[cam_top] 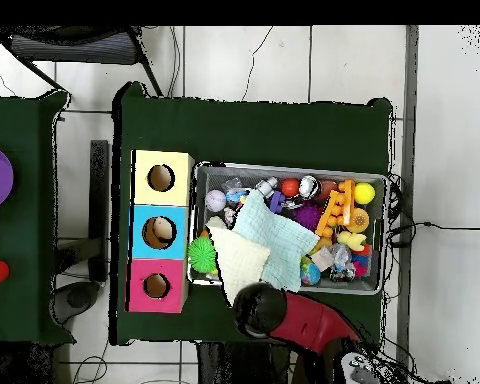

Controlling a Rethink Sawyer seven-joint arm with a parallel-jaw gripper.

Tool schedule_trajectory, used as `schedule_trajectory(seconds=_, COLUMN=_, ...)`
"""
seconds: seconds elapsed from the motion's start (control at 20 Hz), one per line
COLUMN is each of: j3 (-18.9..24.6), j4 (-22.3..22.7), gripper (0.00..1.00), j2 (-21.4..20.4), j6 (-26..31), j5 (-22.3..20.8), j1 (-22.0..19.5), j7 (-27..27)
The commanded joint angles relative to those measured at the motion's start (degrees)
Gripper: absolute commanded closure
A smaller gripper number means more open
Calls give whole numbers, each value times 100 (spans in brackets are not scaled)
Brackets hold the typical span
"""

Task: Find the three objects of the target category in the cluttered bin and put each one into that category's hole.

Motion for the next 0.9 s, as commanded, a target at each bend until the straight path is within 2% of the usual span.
schedule_trajectory(seconds=0.05, j3=1101, j4=285, gripper=0, j2=121, j6=-231, j5=489, j1=-392, j7=795)
schedule_trajectory(seconds=0.1, j3=1330, j4=415, gripper=0, j2=82, j6=-510, j5=509, j1=-603, j7=771)
schedule_trajectory(seconds=0.15, j3=1559, j4=546, gripper=100, j2=42, j6=-790, j5=529, j1=-813, j7=747)
schedule_trajectory(seconds=0.3, j3=1930, j4=875, gripper=100, j2=-19, j6=-1516, j5=543, j1=-1173, j7=909)
schedule_trajectory(seconds=0.4, j3=2023, j4=977, gripper=100, j2=-58, j6=-1828, j5=487, j1=-1265, j7=1097)
schedule_trajectory(seconds=0.5, j3=1948, j4=996, gripper=100, j2=-129, j6=-2036, j5=456, j1=-1191, j7=1344)
schedule_trajectory(seconds=0.6, j3=1724, j4=1029, gripper=100, j2=-383, j6=-1904, j5=539, j1=-1014, j7=1522)
schedule_trajectory(seconds=0.9, j3=1189, j4=1192, gripper=100, j2=-1311, j6=-1394, j5=672, j1=-613, j7=1483)
